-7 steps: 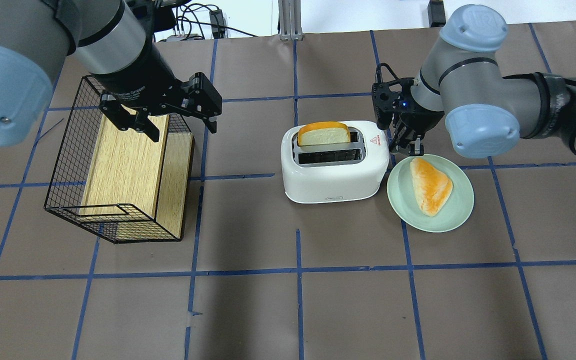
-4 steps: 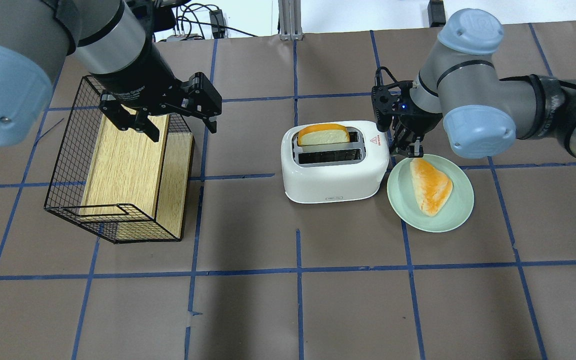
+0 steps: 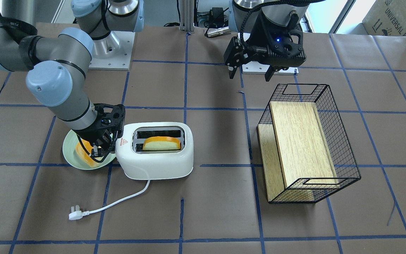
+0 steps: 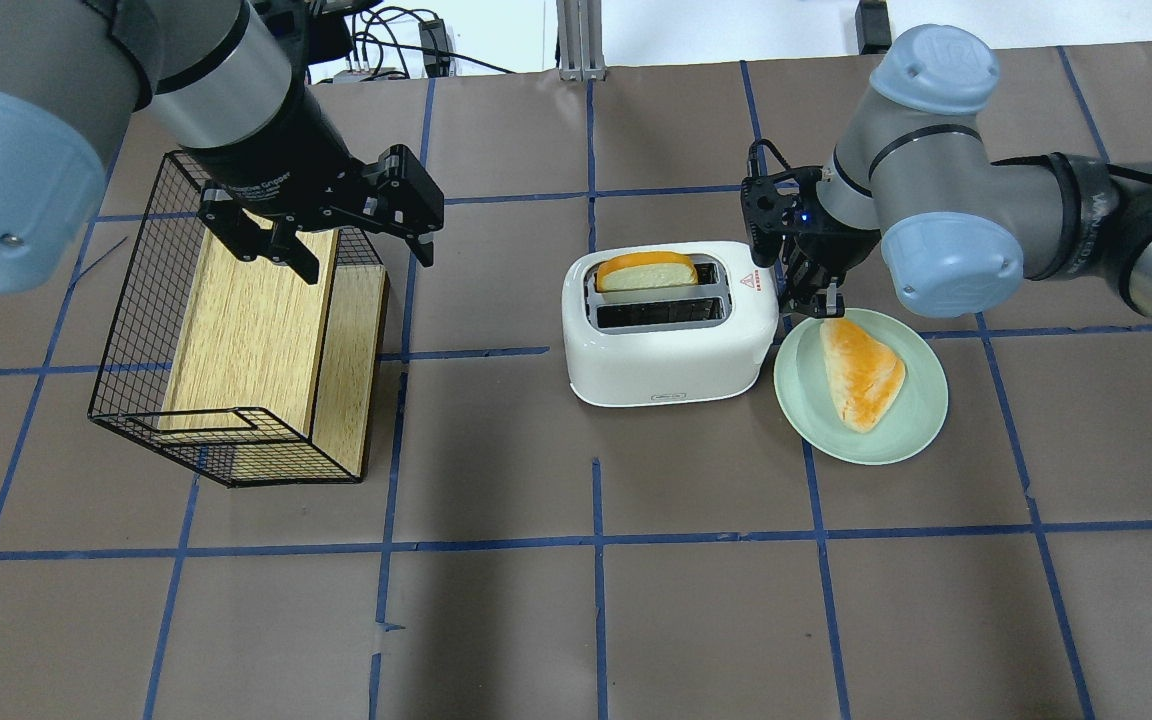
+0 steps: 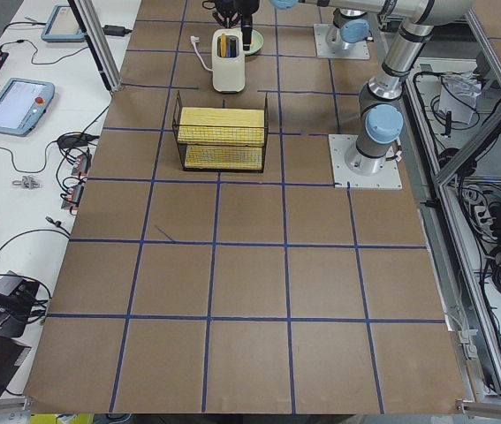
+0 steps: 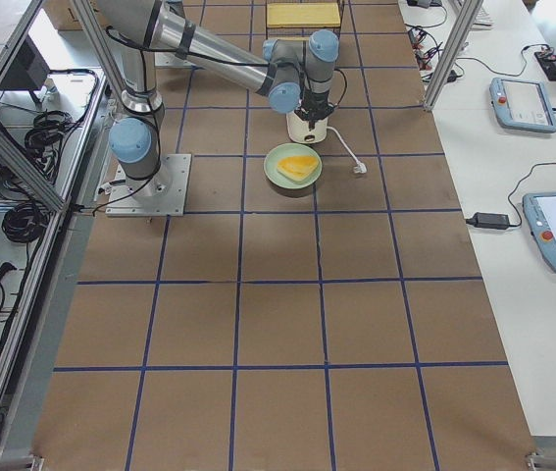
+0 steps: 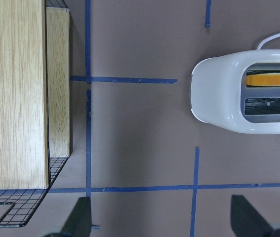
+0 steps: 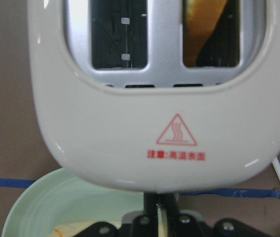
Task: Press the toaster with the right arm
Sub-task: 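Press the toaster lever down with the right gripper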
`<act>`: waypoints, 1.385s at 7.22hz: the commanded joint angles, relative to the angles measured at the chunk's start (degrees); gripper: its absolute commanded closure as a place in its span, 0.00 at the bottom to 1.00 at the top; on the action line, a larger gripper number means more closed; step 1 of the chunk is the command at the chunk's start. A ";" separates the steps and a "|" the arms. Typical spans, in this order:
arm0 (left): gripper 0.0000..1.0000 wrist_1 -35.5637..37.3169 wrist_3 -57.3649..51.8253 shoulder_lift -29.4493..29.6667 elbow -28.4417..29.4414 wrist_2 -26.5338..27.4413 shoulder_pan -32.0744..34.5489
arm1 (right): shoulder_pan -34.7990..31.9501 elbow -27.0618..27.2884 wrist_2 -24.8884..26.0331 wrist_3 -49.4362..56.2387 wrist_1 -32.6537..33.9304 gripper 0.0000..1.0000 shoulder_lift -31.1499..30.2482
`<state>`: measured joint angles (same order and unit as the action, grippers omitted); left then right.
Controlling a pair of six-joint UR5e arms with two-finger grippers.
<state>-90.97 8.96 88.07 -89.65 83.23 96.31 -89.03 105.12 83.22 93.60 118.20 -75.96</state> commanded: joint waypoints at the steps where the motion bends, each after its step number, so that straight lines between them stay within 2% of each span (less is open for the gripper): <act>1: 0.00 0.00 0.00 0.00 0.00 0.00 0.02 | 0.00 0.09 0.02 0.00 0.02 0.81 0.81; 7: 0.00 0.00 0.00 0.00 0.00 -0.09 0.02 | 0.09 0.00 -0.16 0.97 0.02 0.80 2.13; 9: 0.00 0.00 0.00 0.00 0.00 0.00 0.02 | 0.18 -2.36 0.45 0.80 -0.06 0.78 1.17; 10: 0.00 0.00 0.00 0.00 0.00 0.00 -0.07 | 0.26 -4.46 0.37 0.53 -3.46 0.76 0.04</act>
<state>-90.97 8.97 88.07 -89.65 83.22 96.32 -88.86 102.94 83.50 94.34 117.59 -74.77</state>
